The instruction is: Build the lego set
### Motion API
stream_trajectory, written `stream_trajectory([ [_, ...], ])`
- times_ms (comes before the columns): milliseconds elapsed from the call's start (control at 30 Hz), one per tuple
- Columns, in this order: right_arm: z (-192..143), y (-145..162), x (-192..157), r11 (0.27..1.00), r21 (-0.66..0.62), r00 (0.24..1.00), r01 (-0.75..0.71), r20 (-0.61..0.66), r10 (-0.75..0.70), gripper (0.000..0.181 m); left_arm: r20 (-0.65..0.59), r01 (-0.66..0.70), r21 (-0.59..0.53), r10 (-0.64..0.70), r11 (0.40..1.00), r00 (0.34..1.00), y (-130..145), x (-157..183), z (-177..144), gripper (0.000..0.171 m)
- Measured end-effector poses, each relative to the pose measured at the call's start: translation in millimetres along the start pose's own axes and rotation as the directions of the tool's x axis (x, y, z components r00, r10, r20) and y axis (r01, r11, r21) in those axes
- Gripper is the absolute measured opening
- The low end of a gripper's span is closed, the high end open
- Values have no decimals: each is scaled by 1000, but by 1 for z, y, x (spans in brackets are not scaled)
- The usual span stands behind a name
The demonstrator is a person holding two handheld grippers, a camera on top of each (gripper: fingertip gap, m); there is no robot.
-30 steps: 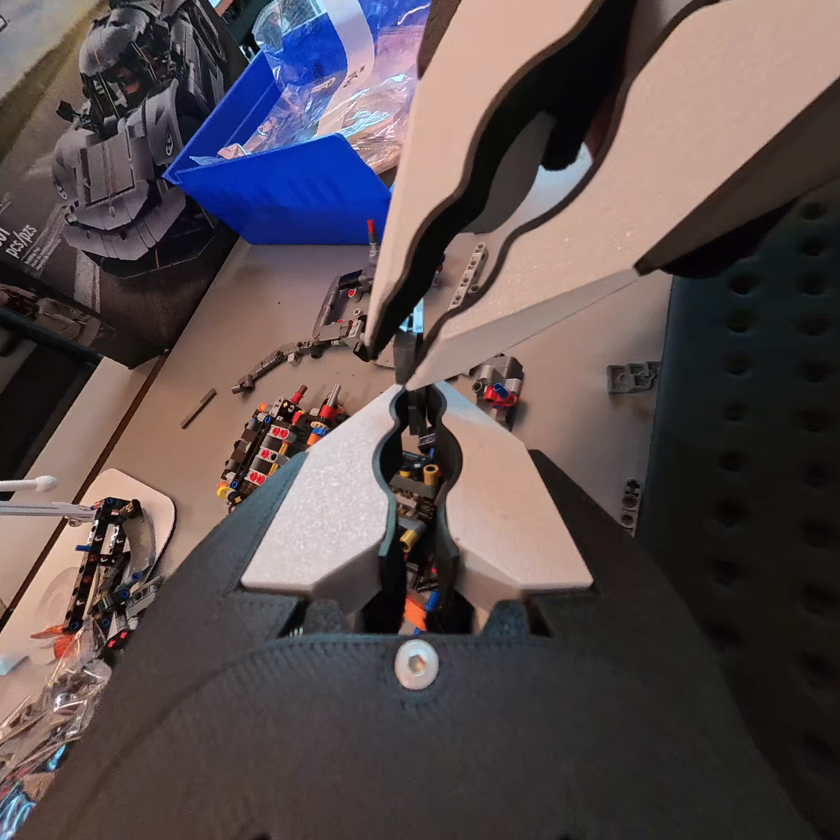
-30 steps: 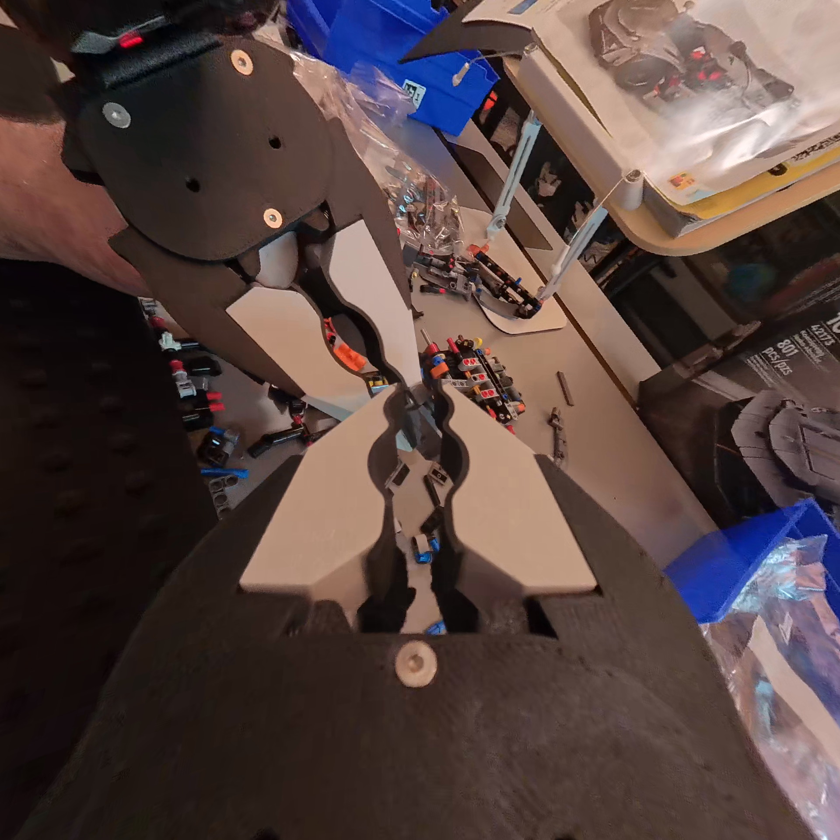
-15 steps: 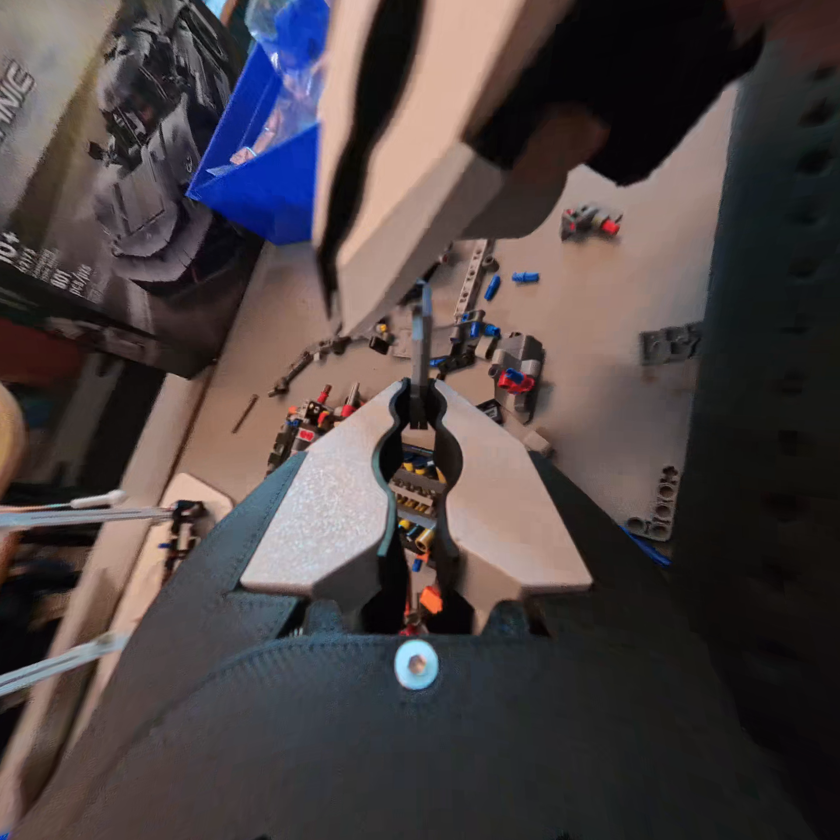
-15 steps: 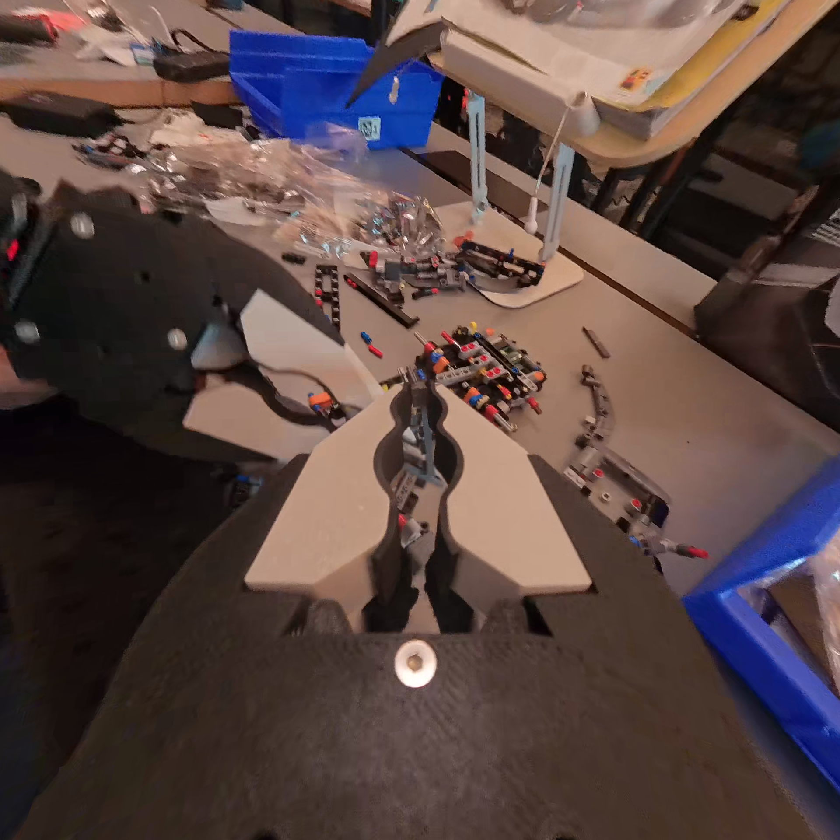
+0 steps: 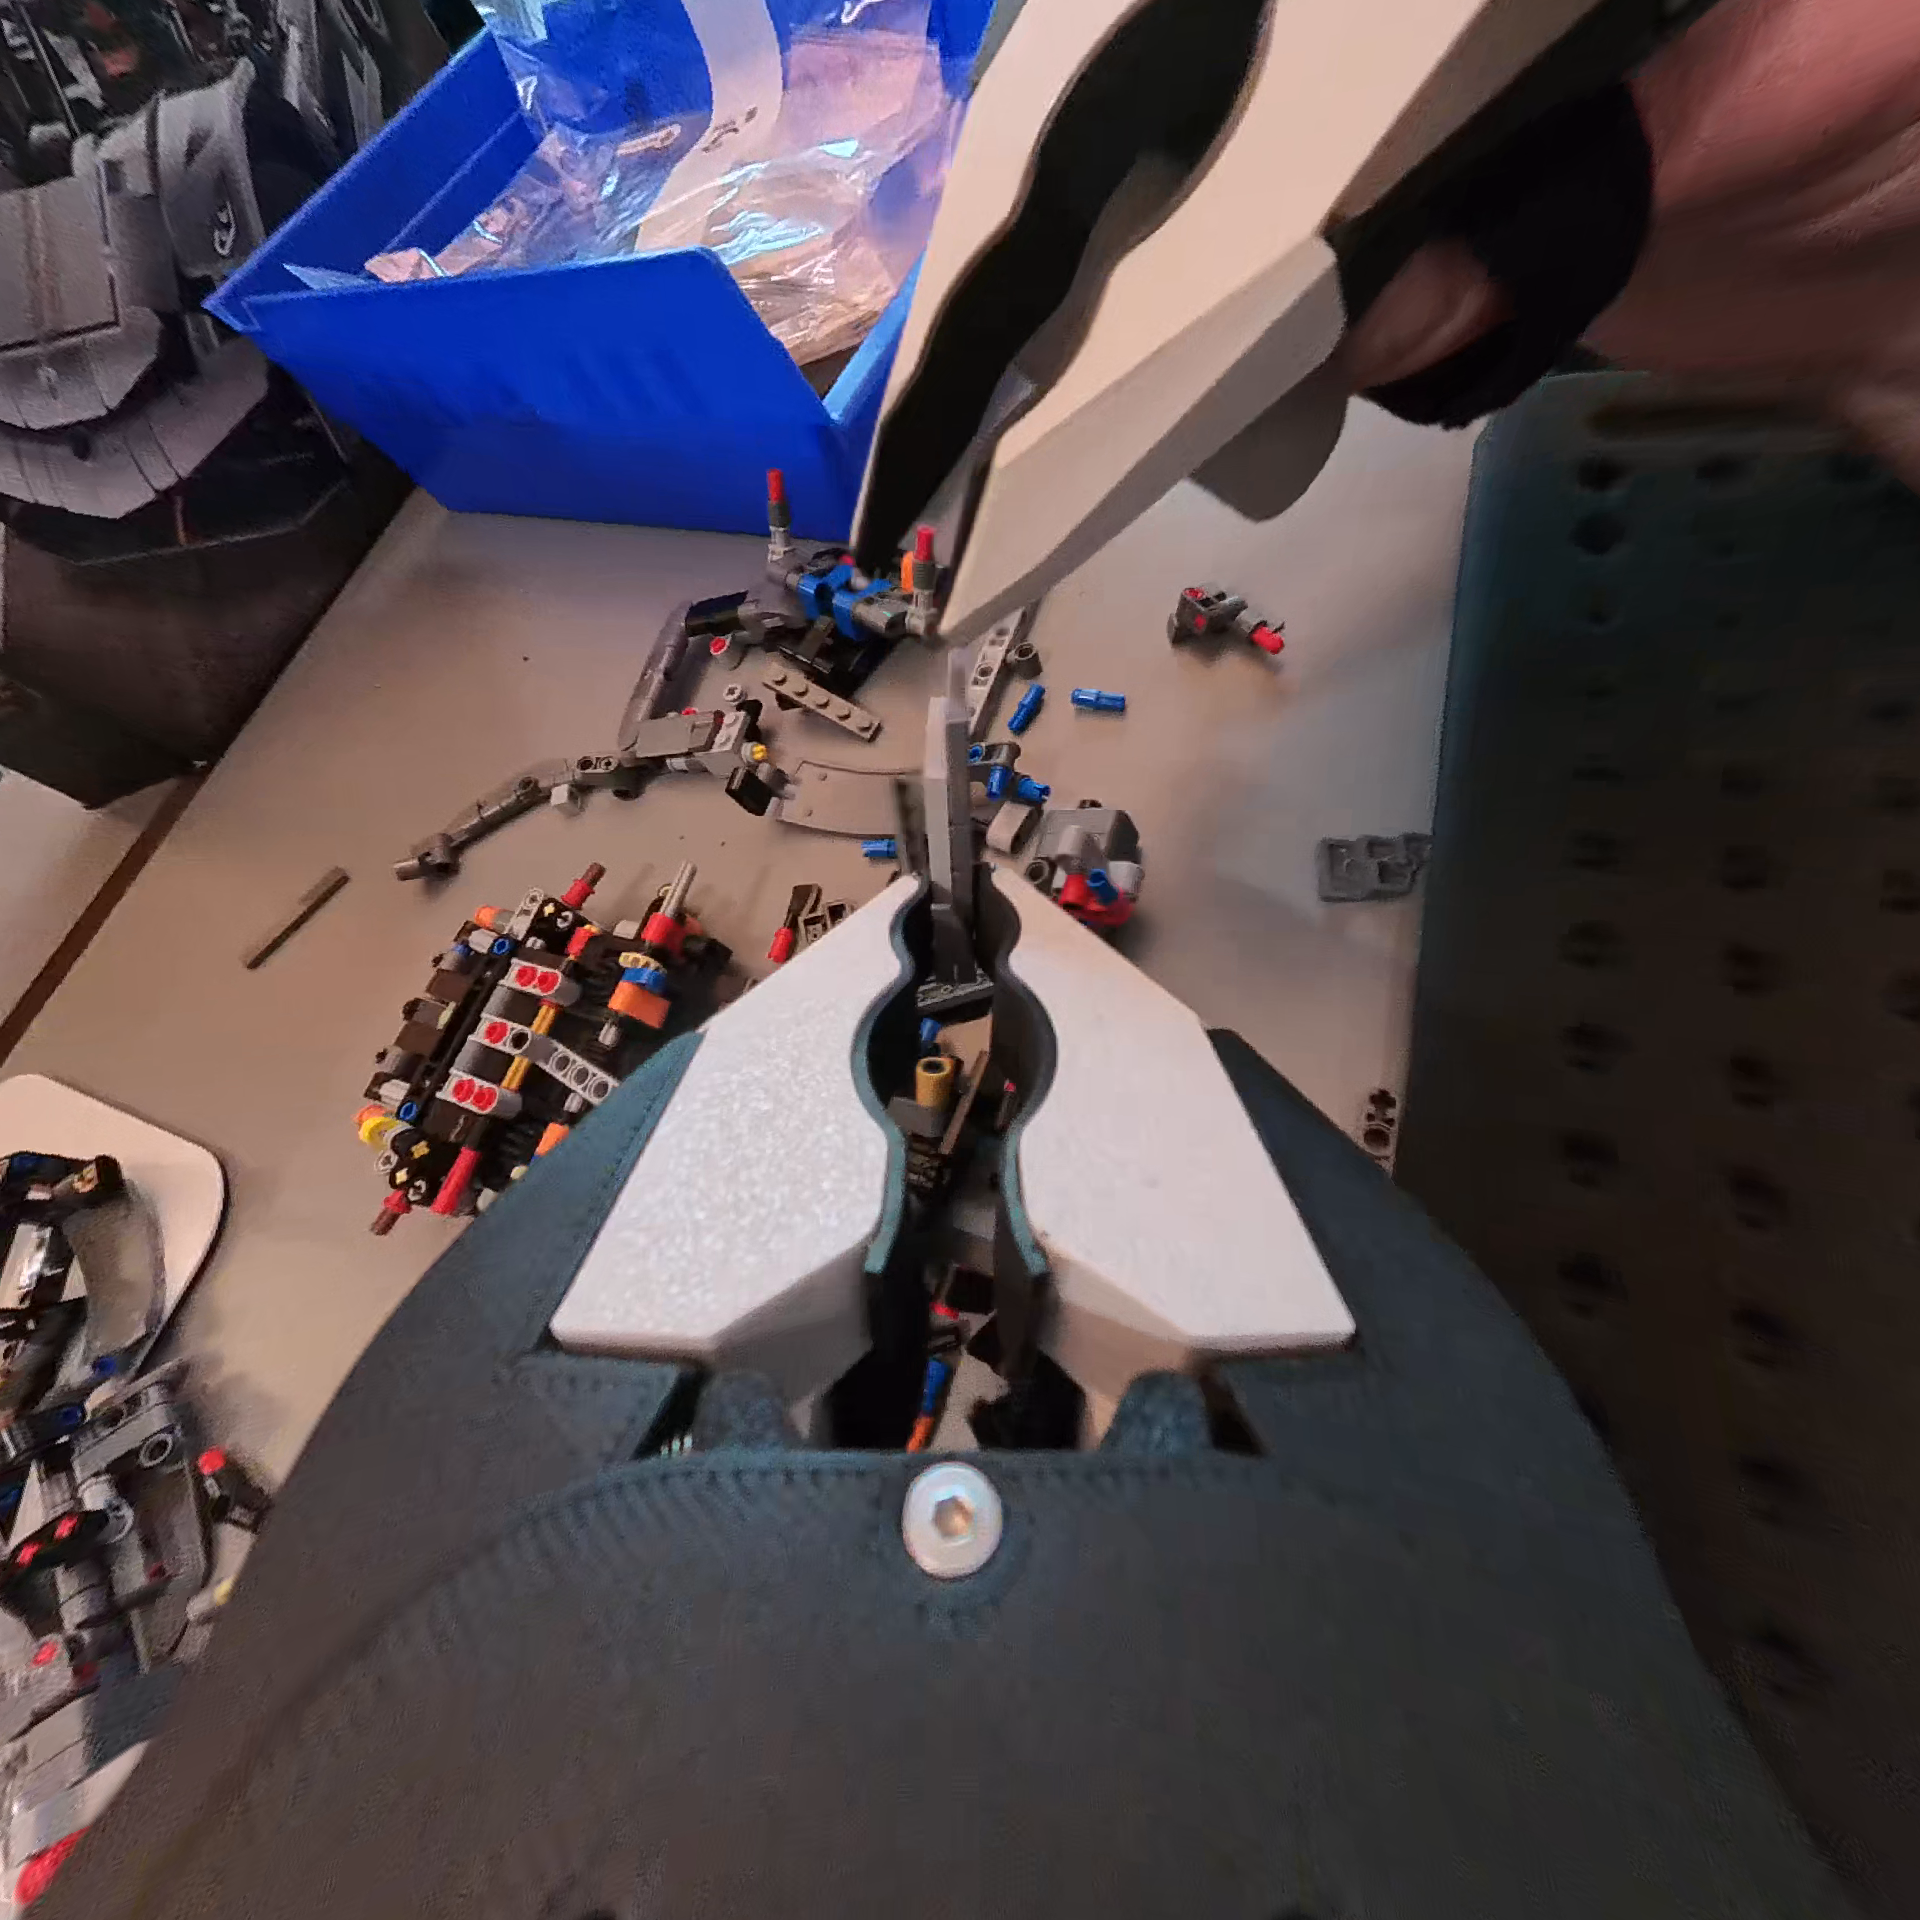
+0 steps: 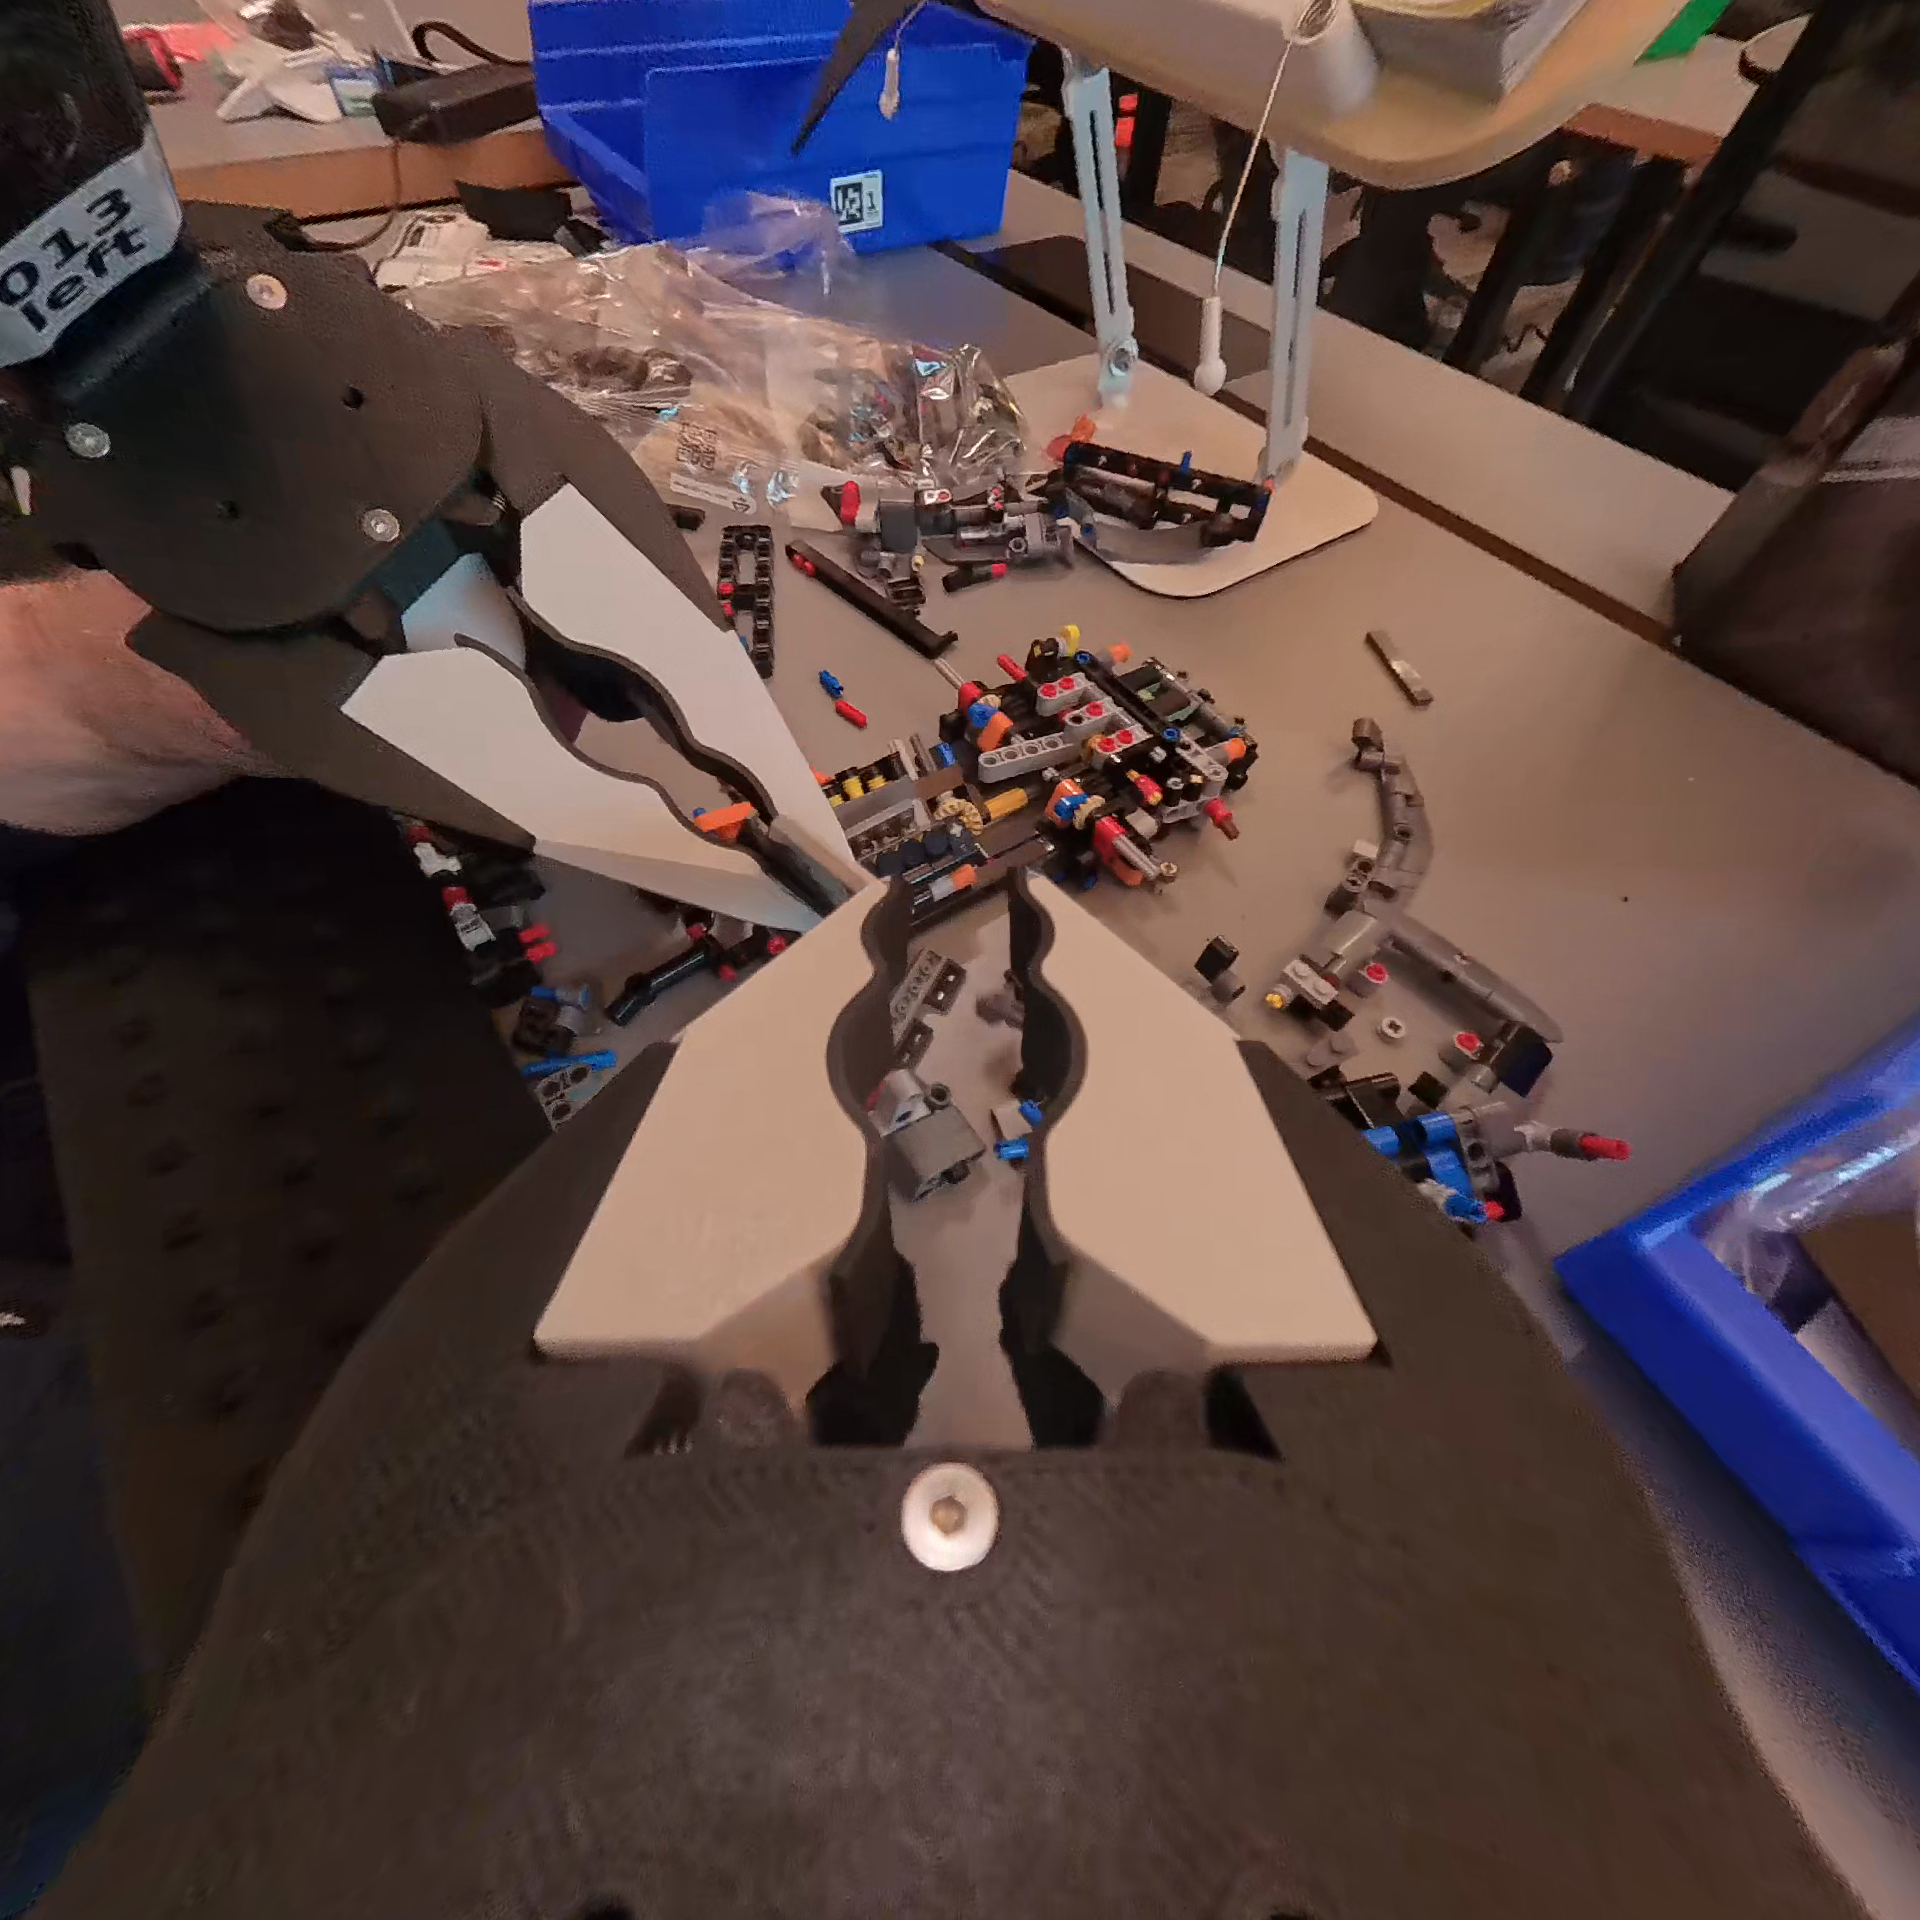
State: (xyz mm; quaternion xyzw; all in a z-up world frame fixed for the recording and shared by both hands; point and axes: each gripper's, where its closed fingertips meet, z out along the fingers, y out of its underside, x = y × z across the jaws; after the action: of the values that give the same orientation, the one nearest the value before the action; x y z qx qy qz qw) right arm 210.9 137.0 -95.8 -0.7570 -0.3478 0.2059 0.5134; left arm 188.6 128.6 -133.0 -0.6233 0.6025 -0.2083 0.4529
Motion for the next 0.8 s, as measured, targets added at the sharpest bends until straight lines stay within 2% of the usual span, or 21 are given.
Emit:
stream_trajectory([
  [67,-4,-6,-6,999,34,999,33,27,-34,18,-4,5,15,-5,1000,1000,-2,0,-1,4],
  [167,-7,-12,-30,990,83,983,115,134,-125,23,-18,8,32,-7,999,1000,-5,2,-2,4],
  [267,-1,-7,-35,974,47,969,220,102,-224,19,-35,8,37,-7,999,999,-6,5,-3,4],
  [367,1,-8,-35,954,32,953,300,46,-301,3,-50,-4,39,6,999,999,-7,9,-3,4],
  [433,-1,-10,-38,942,33,942,333,36,-334,2,-74,11,58,-7,998,997,-10,11,-4,4],
  [667,-2,-20,-52,966,108,958,237,137,-250,1,-211,129,119,-102,984,972,-18,19,-13,5],
  [733,-4,-21,-55,963,121,954,241,152,-258,1,-205,102,116,-77,988,976,-18,21,-13,4],
  [800,-3,-20,-58,950,115,942,289,143,-304,1,-140,5,97,9,995,990,-16,21,-11,3],
])
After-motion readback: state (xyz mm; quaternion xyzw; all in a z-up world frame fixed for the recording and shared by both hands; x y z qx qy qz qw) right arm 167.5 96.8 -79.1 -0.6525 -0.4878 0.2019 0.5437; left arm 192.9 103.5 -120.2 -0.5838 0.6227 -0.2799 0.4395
